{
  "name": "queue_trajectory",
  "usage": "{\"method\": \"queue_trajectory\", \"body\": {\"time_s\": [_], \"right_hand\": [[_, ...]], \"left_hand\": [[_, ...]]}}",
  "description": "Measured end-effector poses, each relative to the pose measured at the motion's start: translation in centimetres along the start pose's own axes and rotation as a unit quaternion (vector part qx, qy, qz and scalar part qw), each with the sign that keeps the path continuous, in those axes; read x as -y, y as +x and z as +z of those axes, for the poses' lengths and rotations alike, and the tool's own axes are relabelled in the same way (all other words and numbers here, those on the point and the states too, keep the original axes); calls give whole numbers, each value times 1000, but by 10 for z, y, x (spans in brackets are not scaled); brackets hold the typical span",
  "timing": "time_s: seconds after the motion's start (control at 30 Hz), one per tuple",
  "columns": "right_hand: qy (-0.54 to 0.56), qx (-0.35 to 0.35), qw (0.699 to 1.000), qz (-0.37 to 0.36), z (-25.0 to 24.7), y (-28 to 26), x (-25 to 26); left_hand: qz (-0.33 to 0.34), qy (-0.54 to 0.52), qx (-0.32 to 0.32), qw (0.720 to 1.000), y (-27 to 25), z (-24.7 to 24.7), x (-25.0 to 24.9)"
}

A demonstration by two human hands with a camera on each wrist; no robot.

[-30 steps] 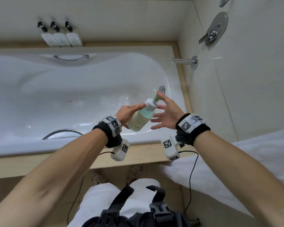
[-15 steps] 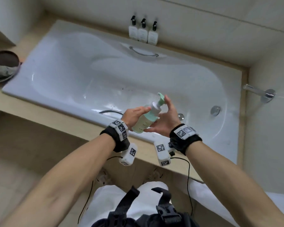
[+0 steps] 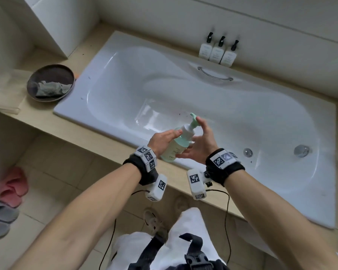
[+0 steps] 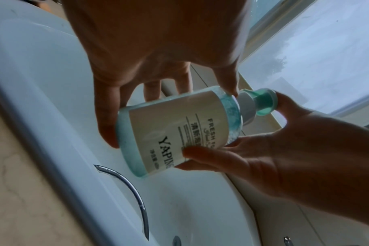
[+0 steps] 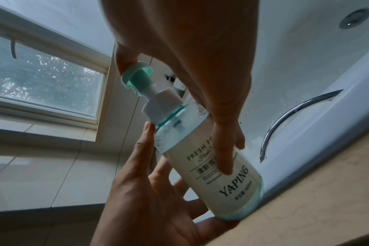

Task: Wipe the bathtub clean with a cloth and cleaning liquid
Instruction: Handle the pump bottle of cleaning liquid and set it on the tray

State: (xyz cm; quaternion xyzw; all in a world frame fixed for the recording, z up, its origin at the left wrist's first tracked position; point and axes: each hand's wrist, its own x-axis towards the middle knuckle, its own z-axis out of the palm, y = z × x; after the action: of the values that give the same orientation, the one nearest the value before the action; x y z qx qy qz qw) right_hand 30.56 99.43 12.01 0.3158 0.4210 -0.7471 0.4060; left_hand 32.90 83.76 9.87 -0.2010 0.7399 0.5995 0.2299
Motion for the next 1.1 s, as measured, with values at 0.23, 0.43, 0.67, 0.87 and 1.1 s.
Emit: {"method": "queue_trajectory", "body": {"time_s": [0.23,0.43,0.67,0.87,1.1], "right_hand": [[-48,-26,998,32,46,56,17],[-93,-18,992,77,91,115,21],[-134,-48,986,92,129,139,-15],[-134,-92,983,83,142,147,-45],[-145,-105,980,85,145,144,-62]], "left_hand": [[-40,-36,-33,998,34,-48,1],[-97,-74,-57,991,56,-101,11],[-154,-110,-79,979,50,-136,49],[-157,-122,-66,978,45,-151,73],[-138,-107,2,985,43,-172,81]]}}
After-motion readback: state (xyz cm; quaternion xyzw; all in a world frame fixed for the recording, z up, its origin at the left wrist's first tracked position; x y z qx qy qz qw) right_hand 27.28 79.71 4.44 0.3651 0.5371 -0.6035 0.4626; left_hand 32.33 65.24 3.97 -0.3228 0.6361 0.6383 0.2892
